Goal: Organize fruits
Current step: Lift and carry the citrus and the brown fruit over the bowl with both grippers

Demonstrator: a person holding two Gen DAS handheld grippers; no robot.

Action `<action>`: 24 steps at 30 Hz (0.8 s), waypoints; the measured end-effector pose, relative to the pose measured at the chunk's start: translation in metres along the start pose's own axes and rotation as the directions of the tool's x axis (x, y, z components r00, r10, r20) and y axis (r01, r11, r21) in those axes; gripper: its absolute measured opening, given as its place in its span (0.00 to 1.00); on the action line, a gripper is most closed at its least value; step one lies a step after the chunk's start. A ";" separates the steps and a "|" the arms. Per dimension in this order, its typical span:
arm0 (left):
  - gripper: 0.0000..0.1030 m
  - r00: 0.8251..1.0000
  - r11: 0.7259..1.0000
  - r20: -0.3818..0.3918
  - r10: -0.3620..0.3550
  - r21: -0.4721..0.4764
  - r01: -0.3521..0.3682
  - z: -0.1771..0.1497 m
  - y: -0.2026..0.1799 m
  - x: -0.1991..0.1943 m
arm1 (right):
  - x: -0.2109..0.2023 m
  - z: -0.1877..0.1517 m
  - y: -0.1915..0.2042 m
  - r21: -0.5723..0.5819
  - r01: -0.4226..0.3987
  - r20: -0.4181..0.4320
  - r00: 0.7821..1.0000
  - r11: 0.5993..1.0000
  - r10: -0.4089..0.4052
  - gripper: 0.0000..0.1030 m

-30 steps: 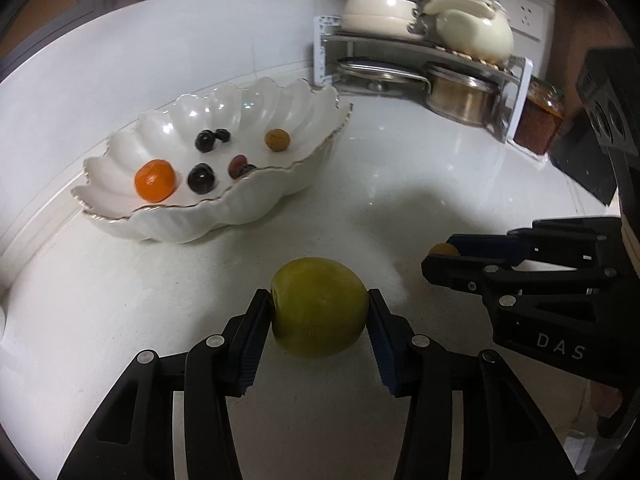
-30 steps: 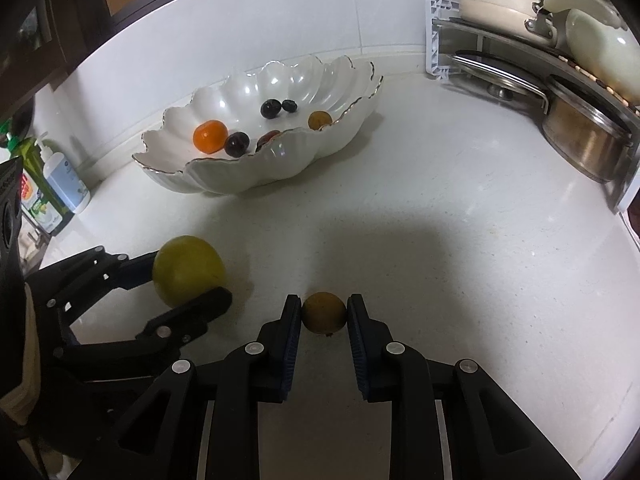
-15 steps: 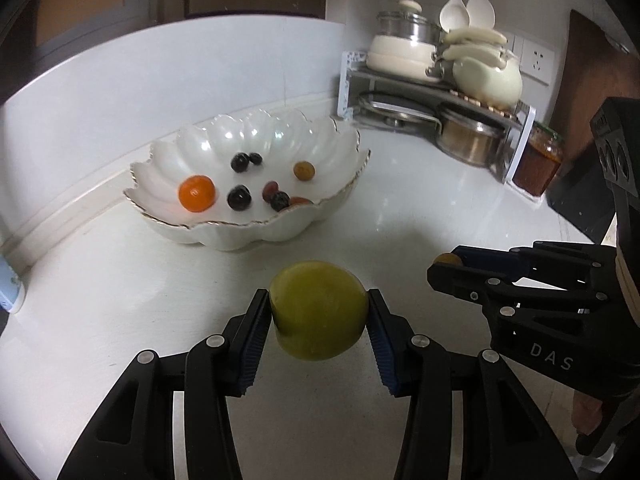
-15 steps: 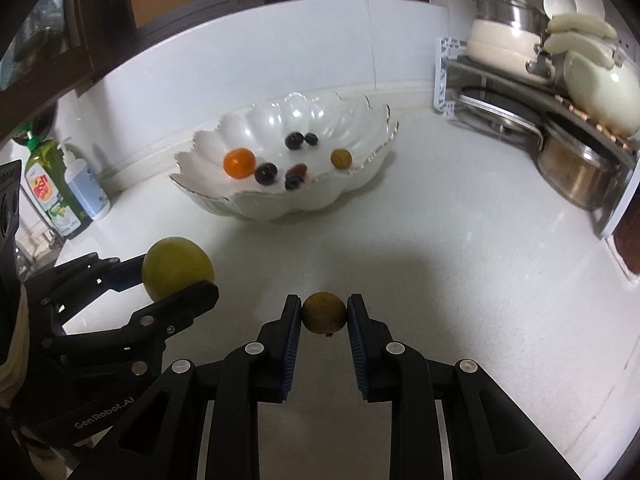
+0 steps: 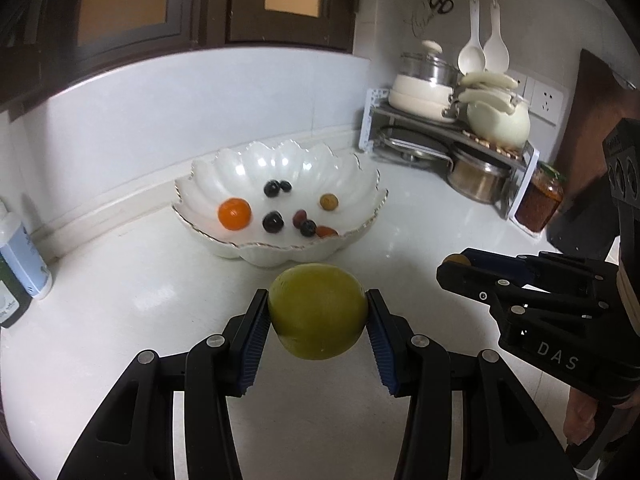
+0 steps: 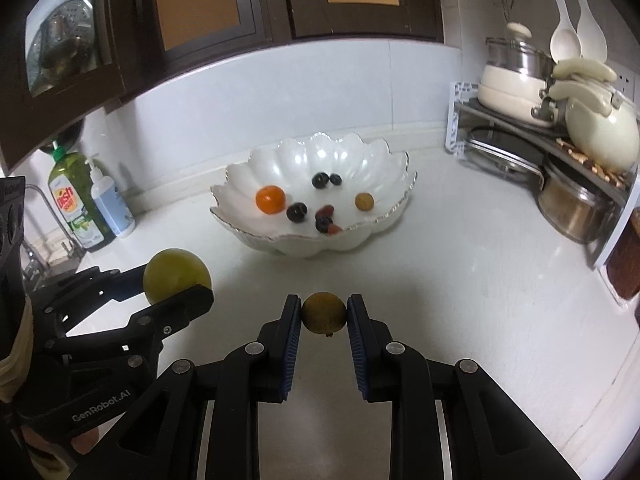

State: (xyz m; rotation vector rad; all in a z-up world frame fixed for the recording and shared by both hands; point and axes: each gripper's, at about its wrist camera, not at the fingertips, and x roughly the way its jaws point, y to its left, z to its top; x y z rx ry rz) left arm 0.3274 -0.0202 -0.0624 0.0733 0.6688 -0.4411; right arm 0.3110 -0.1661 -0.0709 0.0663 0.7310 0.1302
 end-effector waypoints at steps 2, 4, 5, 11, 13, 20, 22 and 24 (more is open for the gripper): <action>0.46 1.000 1.000 0.013 0.009 -0.004 -0.009 0.002 0.002 -0.005 | -0.003 0.003 0.003 -0.004 -0.003 0.012 1.000 1.000 0.003 0.25; 0.46 0.999 1.000 0.028 0.016 -0.006 -0.016 0.004 0.004 -0.010 | -0.007 0.006 0.005 -0.008 -0.003 0.028 1.000 1.000 0.003 0.25; 0.46 0.999 1.000 0.034 0.020 -0.009 -0.020 0.006 0.005 -0.012 | -0.008 0.008 0.006 -0.010 -0.004 0.033 0.999 1.000 0.004 0.25; 0.46 0.998 0.999 0.056 0.041 -0.032 -0.040 0.015 0.015 -0.021 | -0.014 0.021 0.009 -0.006 -0.007 0.075 0.997 1.000 0.007 0.25; 0.46 0.997 0.998 0.057 0.046 -0.044 -0.043 0.020 0.019 -0.022 | -0.013 0.025 0.010 -0.004 -0.008 0.090 0.996 1.000 0.008 0.25; 0.46 0.993 0.995 0.080 0.089 -0.053 -0.085 0.036 0.031 -0.023 | -0.008 0.046 0.015 -0.004 -0.014 0.131 0.991 1.000 0.014 0.25; 0.46 0.991 0.994 0.091 0.102 -0.052 -0.097 0.041 0.034 -0.023 | -0.007 0.051 0.016 -0.004 -0.009 0.143 0.990 1.000 0.010 0.25; 0.46 0.989 0.993 0.100 0.110 -0.049 -0.106 0.046 0.037 -0.023 | -0.005 0.055 0.017 -0.005 -0.007 0.150 0.989 1.000 0.007 0.25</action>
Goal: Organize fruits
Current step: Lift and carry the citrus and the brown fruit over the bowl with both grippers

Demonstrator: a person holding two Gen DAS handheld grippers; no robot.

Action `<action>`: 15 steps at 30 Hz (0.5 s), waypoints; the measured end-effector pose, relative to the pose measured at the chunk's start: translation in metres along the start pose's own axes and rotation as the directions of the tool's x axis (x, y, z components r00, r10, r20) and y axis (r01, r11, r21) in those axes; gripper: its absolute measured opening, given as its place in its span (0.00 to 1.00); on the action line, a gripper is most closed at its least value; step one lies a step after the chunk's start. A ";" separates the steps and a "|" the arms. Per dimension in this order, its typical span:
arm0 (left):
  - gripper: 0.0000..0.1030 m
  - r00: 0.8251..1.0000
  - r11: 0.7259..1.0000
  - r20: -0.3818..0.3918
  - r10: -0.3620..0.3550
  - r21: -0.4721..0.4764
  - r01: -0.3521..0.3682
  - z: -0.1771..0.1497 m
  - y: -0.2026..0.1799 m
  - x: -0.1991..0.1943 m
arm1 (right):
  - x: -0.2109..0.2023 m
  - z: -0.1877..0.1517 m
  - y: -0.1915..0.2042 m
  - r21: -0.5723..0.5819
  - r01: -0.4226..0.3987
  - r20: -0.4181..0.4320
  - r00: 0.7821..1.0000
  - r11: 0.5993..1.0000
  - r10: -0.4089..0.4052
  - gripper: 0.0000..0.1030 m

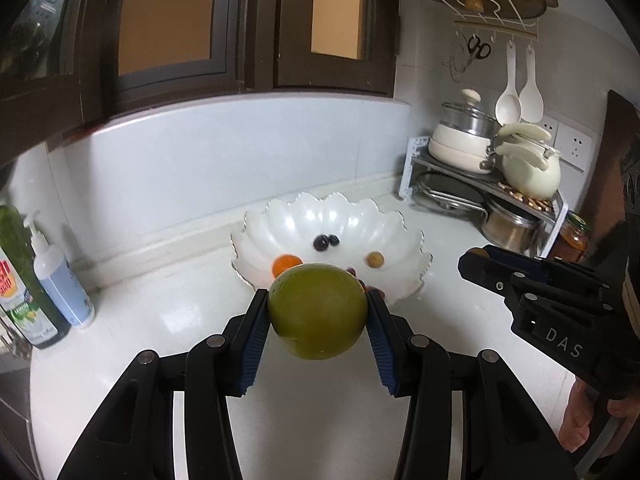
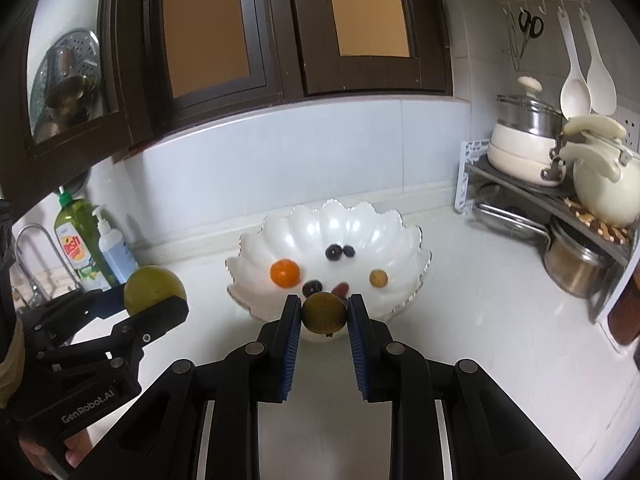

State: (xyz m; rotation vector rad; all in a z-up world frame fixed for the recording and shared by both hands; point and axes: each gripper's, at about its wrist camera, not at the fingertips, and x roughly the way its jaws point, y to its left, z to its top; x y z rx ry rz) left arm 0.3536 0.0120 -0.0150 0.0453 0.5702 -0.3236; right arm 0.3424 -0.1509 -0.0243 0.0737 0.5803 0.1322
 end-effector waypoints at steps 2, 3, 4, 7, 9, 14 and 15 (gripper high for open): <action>0.46 1.000 1.000 0.010 0.003 0.001 -0.003 0.005 0.002 0.001 | 0.003 0.005 0.000 0.000 0.001 0.009 1.000 1.000 -0.001 0.25; 0.46 1.000 1.000 0.012 0.005 0.003 -0.005 0.008 0.003 0.002 | 0.003 0.007 0.000 -0.001 0.002 0.012 1.000 1.000 -0.002 0.25; 0.46 1.000 1.000 0.016 0.006 0.005 -0.006 0.011 0.004 0.003 | 0.005 0.010 0.000 -0.002 0.004 0.015 1.000 1.000 -0.004 0.25; 0.46 1.000 1.000 0.020 0.007 0.003 -0.007 0.018 0.006 0.006 | 0.008 0.017 0.000 0.000 0.001 0.026 1.000 1.000 -0.001 0.25; 0.46 1.000 1.000 0.022 0.004 -0.001 -0.004 0.023 0.007 0.009 | 0.011 0.022 -0.001 -0.001 0.001 0.030 1.000 1.000 -0.001 0.25; 0.46 1.000 1.000 0.027 -0.002 -0.005 0.003 0.035 0.008 0.018 | 0.018 0.034 -0.003 -0.005 0.003 0.040 0.999 1.000 -0.003 0.25; 0.46 1.000 1.000 0.030 -0.001 -0.001 0.001 0.038 0.008 0.020 | 0.021 0.037 -0.004 -0.007 0.007 0.042 0.999 1.000 -0.006 0.25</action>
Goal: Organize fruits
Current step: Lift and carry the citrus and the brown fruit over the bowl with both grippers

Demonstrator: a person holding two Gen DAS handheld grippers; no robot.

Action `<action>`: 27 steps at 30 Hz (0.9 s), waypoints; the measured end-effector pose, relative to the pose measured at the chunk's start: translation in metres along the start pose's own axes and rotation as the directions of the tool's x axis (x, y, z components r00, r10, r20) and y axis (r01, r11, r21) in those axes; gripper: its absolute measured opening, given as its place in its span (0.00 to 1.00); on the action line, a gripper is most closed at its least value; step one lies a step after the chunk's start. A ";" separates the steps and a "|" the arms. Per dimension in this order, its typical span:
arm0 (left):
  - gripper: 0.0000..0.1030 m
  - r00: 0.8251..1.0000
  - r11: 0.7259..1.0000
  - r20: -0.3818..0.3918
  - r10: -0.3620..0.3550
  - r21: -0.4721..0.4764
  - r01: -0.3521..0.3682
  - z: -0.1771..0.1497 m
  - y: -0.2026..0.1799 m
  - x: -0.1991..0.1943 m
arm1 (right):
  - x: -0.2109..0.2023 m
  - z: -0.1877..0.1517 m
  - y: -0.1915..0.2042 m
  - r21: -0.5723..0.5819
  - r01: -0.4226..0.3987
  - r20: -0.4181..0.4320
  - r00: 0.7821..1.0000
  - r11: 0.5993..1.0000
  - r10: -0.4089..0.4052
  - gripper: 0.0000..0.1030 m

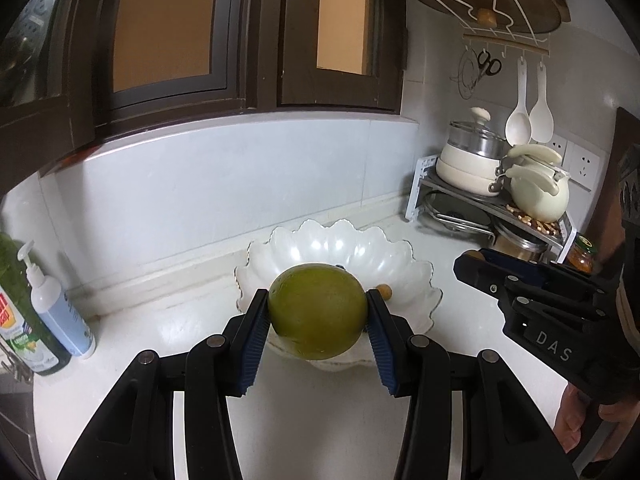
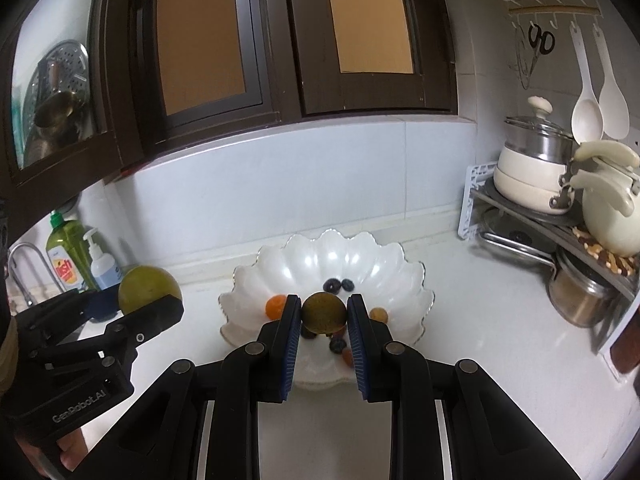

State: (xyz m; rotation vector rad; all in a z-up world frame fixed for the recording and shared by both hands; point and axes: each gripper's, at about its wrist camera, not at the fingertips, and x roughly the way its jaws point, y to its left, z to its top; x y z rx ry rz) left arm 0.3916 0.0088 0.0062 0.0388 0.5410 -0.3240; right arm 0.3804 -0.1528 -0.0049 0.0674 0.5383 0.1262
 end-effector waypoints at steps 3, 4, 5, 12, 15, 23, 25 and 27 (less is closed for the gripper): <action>0.46 1.000 1.000 0.004 0.005 0.008 -0.005 0.006 0.001 0.005 | 0.007 0.005 -0.001 -0.001 0.001 -0.003 1.000 1.000 -0.001 0.25; 0.46 1.000 1.000 0.004 0.006 0.009 -0.006 0.009 0.001 0.007 | 0.010 0.008 -0.002 0.001 0.004 -0.006 1.000 1.000 -0.003 0.25; 0.46 1.000 1.000 0.005 0.006 0.009 -0.006 0.011 0.001 0.009 | 0.013 0.010 -0.003 0.001 0.003 -0.007 1.000 1.000 -0.003 0.25; 0.46 1.000 0.999 0.008 0.024 0.027 -0.024 0.024 0.001 0.027 | 0.033 0.024 -0.007 -0.011 0.025 -0.015 1.000 1.000 -0.025 0.25; 0.46 0.999 0.999 0.002 0.036 0.025 -0.037 0.030 0.004 0.037 | 0.041 0.030 -0.010 -0.013 0.028 -0.024 0.999 1.000 -0.028 0.25; 0.46 0.998 0.998 -0.038 0.051 0.025 -0.050 0.042 0.009 0.065 | 0.069 0.042 -0.017 -0.011 0.017 -0.070 0.997 1.000 -0.018 0.25; 0.46 0.997 0.998 -0.055 0.052 0.026 -0.050 0.044 0.010 0.075 | 0.075 0.044 -0.019 -0.011 0.016 -0.078 0.997 1.000 -0.017 0.25; 0.46 0.996 0.998 -0.067 0.052 0.025 -0.050 0.046 0.011 0.081 | 0.081 0.047 -0.020 -0.014 0.017 -0.085 0.996 1.000 -0.018 0.25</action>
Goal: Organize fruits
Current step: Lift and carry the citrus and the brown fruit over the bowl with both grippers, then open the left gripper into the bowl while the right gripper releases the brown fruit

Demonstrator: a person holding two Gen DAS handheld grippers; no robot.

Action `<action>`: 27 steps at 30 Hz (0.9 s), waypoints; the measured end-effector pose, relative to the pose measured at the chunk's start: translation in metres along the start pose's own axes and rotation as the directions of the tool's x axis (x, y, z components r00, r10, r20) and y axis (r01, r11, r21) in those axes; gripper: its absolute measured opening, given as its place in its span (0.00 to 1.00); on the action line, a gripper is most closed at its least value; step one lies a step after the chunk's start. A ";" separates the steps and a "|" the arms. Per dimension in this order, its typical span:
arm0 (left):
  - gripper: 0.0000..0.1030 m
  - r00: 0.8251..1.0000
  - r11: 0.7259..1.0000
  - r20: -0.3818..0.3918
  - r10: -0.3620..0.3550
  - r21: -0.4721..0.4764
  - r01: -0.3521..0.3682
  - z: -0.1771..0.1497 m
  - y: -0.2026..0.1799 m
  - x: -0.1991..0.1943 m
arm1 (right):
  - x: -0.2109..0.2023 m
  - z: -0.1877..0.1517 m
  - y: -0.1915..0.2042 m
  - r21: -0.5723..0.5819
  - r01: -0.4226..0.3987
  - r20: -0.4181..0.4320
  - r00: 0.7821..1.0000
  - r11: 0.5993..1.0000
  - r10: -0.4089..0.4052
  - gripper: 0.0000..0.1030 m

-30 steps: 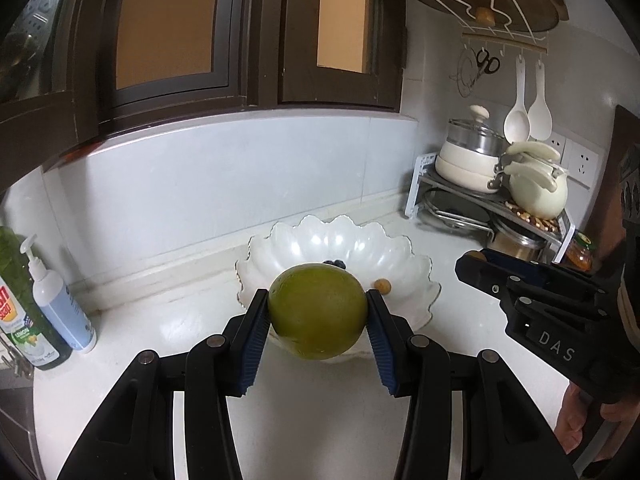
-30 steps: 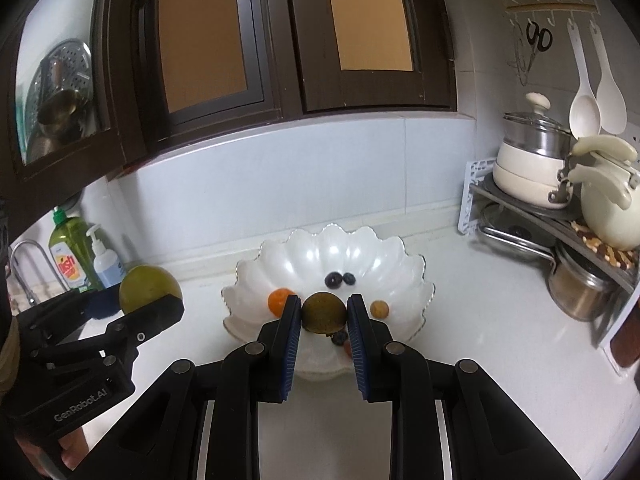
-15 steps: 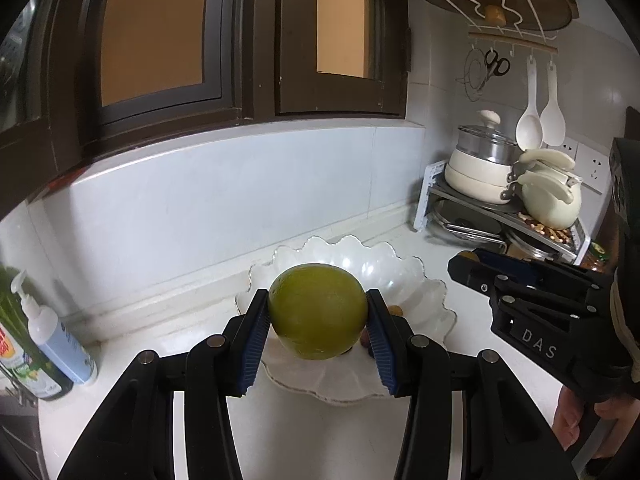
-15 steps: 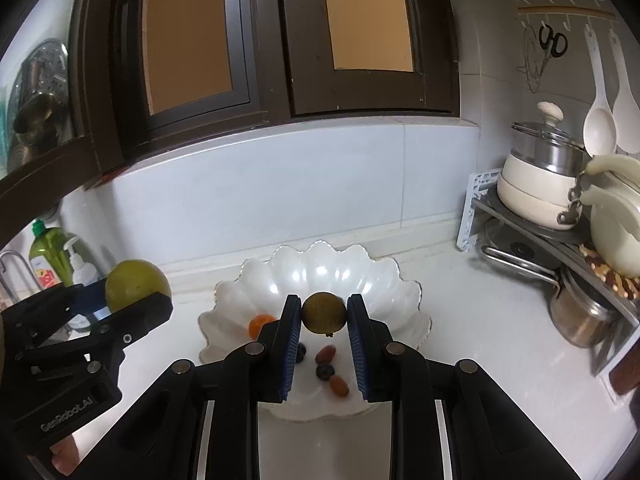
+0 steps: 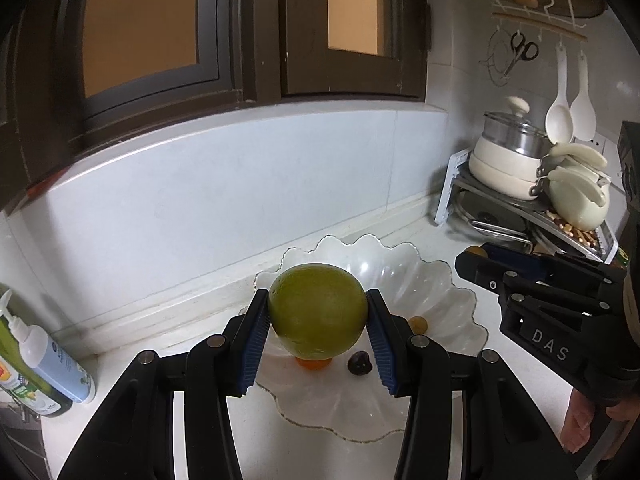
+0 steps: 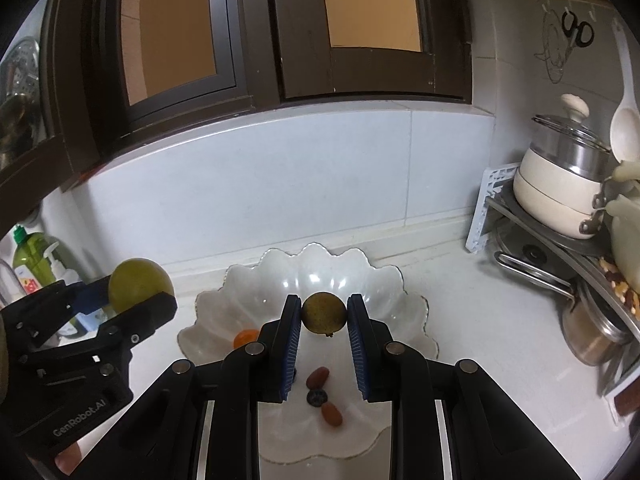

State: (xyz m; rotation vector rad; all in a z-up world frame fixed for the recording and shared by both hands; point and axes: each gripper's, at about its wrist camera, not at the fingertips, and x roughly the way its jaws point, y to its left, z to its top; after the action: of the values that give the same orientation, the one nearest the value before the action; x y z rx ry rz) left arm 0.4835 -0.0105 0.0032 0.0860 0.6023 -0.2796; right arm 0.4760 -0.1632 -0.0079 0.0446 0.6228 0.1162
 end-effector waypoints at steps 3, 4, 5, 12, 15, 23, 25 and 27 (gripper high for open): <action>0.46 1.000 1.000 -0.024 -0.003 -0.009 0.002 0.003 0.001 0.013 | 0.011 0.005 -0.004 0.001 -0.001 -0.020 1.000 1.000 0.001 0.25; 0.46 0.999 1.000 -0.038 -0.003 -0.012 0.003 0.004 0.001 0.019 | 0.015 0.006 -0.004 -0.002 0.001 -0.029 1.000 1.000 -0.002 0.25; 0.46 0.999 1.000 -0.046 -0.005 -0.013 0.005 0.005 0.002 0.023 | 0.019 0.007 -0.005 -0.003 0.002 -0.036 0.999 1.000 -0.002 0.25; 0.46 0.993 1.000 -0.117 -0.007 -0.019 0.005 0.008 0.002 0.059 | 0.055 0.012 -0.014 0.004 0.008 -0.108 0.994 1.000 -0.007 0.25; 0.46 0.989 1.000 -0.146 -0.006 -0.026 0.002 0.009 0.003 0.074 | 0.071 0.013 -0.018 0.014 0.009 -0.147 0.989 1.000 -0.007 0.25; 0.46 0.974 1.000 -0.225 0.005 -0.019 -0.010 0.009 0.006 0.109 | 0.109 0.011 -0.023 -0.001 0.008 -0.241 0.970 1.000 -0.008 0.25; 0.46 0.969 1.000 -0.248 0.014 -0.013 -0.018 0.009 0.007 0.119 | 0.119 0.010 -0.024 -0.005 0.005 -0.271 0.962 1.000 -0.006 0.25; 0.46 0.959 1.000 -0.283 0.017 -0.008 -0.019 0.007 0.007 0.130 | 0.129 0.007 -0.024 -0.007 0.004 -0.305 0.952 1.000 -0.006 0.25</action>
State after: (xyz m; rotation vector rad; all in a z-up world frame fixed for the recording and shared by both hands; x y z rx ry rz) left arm 0.5917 -0.0349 -0.0647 0.1226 0.8868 -0.2482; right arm 0.5864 -0.1712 -0.0789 0.0189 0.9325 0.1212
